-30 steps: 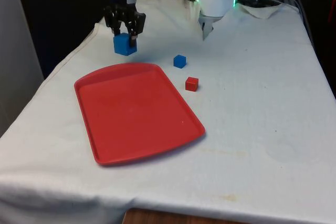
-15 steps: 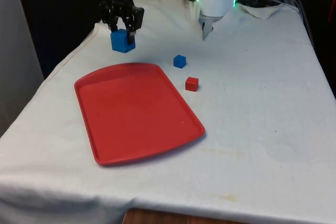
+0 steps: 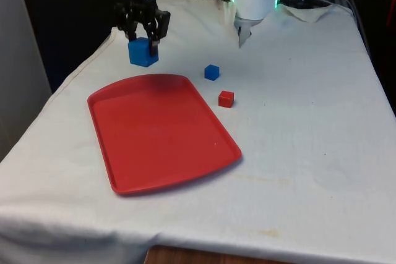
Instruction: Pick up the largest block and place it onto the tray.
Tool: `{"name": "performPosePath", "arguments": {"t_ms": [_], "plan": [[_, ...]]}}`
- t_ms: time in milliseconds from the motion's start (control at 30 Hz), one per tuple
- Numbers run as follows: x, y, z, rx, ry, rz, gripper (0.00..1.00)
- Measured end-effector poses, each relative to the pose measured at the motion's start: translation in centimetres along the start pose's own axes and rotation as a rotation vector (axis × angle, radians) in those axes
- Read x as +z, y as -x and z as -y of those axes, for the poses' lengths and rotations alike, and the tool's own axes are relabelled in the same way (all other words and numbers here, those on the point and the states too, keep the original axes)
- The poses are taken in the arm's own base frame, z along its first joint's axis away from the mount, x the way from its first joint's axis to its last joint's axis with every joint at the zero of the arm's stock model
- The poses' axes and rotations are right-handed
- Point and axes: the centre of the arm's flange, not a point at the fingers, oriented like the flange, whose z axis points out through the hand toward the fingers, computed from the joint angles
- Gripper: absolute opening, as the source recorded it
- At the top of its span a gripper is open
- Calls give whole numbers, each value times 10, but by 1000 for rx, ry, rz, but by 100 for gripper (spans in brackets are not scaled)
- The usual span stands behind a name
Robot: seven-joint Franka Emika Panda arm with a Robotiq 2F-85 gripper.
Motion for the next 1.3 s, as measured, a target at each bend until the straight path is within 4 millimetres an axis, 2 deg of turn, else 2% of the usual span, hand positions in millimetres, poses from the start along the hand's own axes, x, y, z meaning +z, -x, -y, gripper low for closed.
{"name": "performPosePath", "arguments": {"t_ms": [133, 400, 900, 1133, 1300], "plan": [[3, -13, 11, -9, 17, -5, 0], [6, -26, 28, -16, 31, -14, 0], [19, -62, 76, -34, 63, -42, 0], [35, -79, 94, -45, 75, -54, 0], [56, -92, 103, -50, 92, -60, 0]]}}
